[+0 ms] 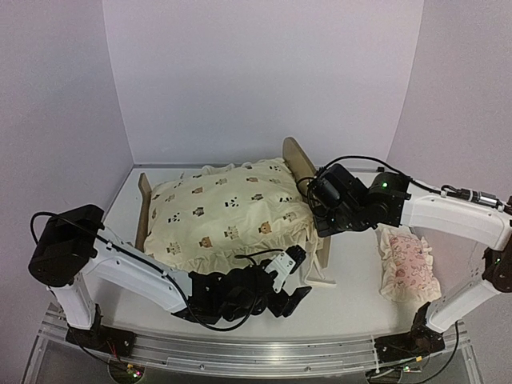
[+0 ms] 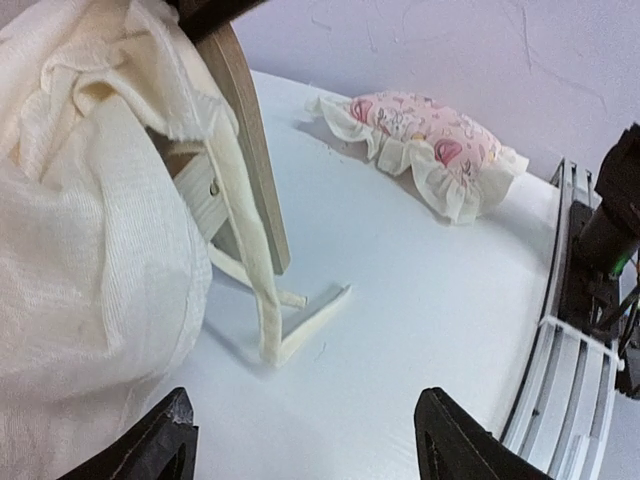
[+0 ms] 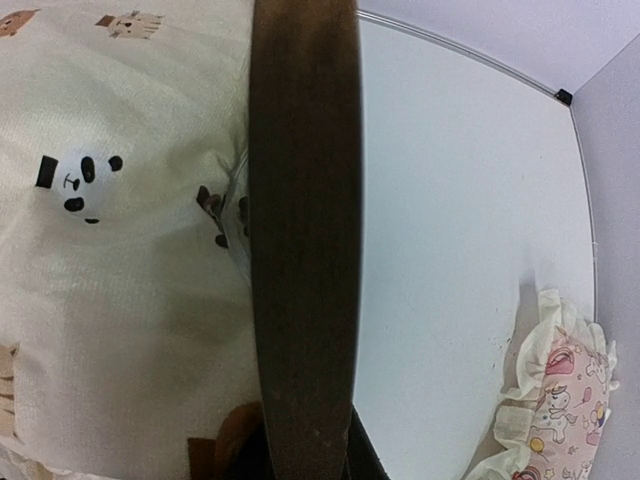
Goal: Set up the pet bed
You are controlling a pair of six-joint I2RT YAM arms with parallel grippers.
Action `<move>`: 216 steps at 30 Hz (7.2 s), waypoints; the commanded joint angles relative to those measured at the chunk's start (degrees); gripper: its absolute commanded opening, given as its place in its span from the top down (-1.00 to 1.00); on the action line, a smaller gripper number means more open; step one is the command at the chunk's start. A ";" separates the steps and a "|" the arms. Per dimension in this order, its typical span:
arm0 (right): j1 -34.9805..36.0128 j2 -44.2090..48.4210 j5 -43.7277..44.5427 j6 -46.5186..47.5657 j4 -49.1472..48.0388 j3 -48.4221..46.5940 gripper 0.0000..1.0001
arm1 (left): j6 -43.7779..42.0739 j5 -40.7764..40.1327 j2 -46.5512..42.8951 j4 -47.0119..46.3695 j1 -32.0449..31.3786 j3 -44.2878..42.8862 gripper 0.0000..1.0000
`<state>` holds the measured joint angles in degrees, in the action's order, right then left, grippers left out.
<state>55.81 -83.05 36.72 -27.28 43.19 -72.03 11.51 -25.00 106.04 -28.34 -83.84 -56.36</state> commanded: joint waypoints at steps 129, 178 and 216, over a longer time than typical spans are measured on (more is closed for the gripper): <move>-6.52 23.19 -19.10 -6.98 -14.53 29.66 -0.15 | 6.44 31.57 12.22 -18.07 6.26 -1.21 1.00; -6.51 9.75 -39.04 -23.34 -44.81 46.21 1.00 | 8.98 22.97 6.20 1.20 6.38 -3.73 0.00; -0.95 8.40 -38.67 -22.25 -39.21 45.55 1.00 | -12.74 7.03 1.32 10.80 23.33 -4.39 0.48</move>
<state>53.36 -71.31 1.06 -49.52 2.22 -24.84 3.01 -11.62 108.05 -14.02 -64.93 -58.30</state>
